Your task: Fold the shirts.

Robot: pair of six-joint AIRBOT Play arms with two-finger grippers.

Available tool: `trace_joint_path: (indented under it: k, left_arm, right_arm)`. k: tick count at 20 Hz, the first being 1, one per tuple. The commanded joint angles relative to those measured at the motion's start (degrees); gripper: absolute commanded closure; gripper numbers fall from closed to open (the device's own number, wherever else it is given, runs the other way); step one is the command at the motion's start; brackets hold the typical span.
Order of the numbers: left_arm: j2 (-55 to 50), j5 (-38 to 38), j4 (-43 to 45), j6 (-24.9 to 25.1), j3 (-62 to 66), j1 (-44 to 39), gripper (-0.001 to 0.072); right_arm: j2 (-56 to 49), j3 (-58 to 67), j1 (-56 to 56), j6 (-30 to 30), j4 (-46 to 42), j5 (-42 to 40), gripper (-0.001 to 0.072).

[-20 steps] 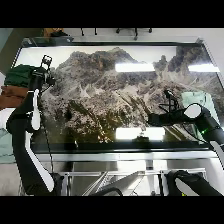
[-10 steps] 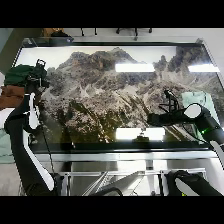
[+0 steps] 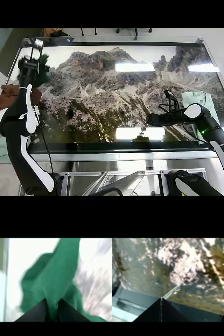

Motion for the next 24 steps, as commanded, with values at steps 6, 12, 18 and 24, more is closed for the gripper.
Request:
trace_joint_path:
  k: [6, 12, 18, 24]
  left_arm:
    - [26.2, -27.6, -38.5, 1.4, -5.5, -14.6, 0.0692]
    - [30.0, -31.5, -55.8, 0.4, -25.2, -25.6, 0.0233]
    - [31.6, -42.0, -56.0, -1.4, -29.0, -26.0, 0.0007]
    - [43.4, -27.3, -58.7, -1.6, -59.3, -18.3, 0.0007]
  right_arm:
    - [0.0, 0.0, 0.0, 0.0, 0.0, 0.0, 0.0689]
    - [0.0, 0.0, 0.0, 0.0, 0.0, 0.0, 0.0688]
    - [0.0, 0.0, 0.0, 0.0, 0.0, 0.0, 0.0689]
    - [0.0, 0.0, 0.0, 0.0, 0.0, 0.0, 0.0689]
